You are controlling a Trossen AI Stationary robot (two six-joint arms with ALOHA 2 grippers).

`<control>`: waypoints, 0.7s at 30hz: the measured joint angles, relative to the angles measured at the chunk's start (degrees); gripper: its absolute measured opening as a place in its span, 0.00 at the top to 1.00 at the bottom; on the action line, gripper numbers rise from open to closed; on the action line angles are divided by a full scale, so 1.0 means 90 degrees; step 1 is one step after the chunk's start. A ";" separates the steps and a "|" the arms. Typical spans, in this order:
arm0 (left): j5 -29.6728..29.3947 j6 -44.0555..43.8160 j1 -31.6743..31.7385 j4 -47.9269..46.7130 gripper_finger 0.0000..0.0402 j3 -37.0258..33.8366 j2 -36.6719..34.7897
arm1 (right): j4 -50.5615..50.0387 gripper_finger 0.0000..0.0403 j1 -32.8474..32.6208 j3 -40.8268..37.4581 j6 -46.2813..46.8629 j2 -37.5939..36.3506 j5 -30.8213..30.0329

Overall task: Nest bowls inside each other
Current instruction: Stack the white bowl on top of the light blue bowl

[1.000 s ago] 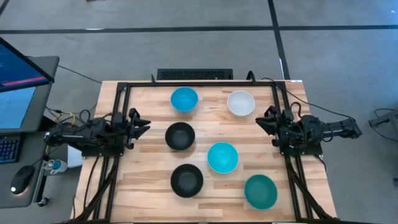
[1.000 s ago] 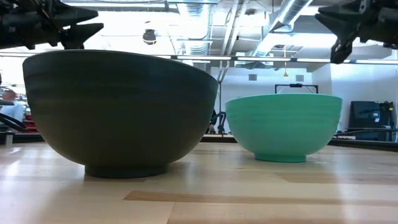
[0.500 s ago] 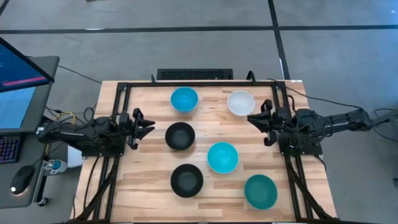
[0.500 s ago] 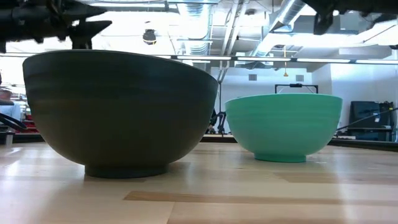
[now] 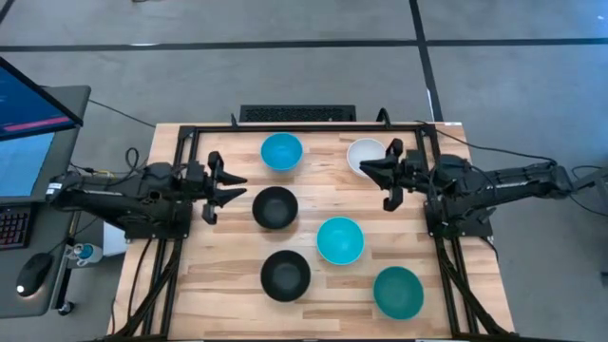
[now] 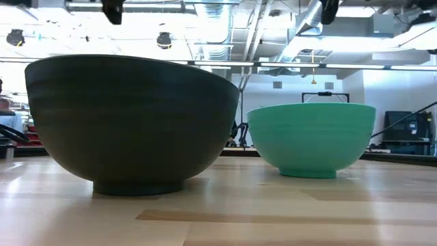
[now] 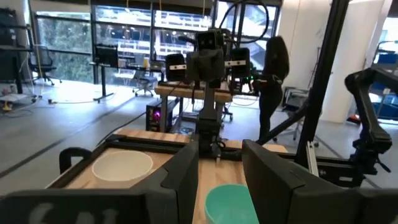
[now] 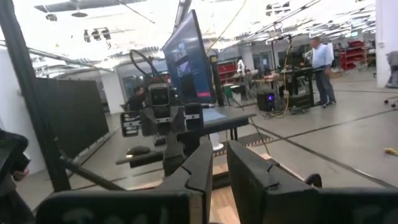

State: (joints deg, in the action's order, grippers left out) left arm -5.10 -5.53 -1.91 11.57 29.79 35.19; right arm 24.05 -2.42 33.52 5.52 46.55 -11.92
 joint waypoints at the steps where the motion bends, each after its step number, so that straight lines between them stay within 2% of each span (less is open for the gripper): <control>1: -0.0002 0.0052 0.0000 -0.0035 0.71 0.0152 0.0135 | 0.0043 0.82 0.0025 0.0085 0.0000 0.0085 0.0002; 6: -0.0132 0.0238 0.0000 -0.0084 0.71 0.0854 0.0751 | 0.0461 0.82 0.0176 0.0552 -0.0002 0.0506 0.0005; 12: -0.0324 -0.0341 0.0002 -0.0062 0.71 0.1499 0.1280 | 0.0809 0.82 0.0487 0.0954 0.0000 0.0953 0.0005; 18: -0.0321 -0.0351 0.0000 -0.0063 0.71 0.1748 0.1699 | 0.0679 0.82 0.0620 0.1141 -0.0002 0.1355 0.0155; 21: -0.0563 -0.0292 0.0016 -0.0066 0.71 0.1757 0.1899 | 0.0468 0.82 0.0623 0.1288 -0.0008 0.1560 0.0370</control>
State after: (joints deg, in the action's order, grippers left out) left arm -10.17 -8.16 -1.77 10.97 45.60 52.28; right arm 28.27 3.19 45.12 5.44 60.59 -8.59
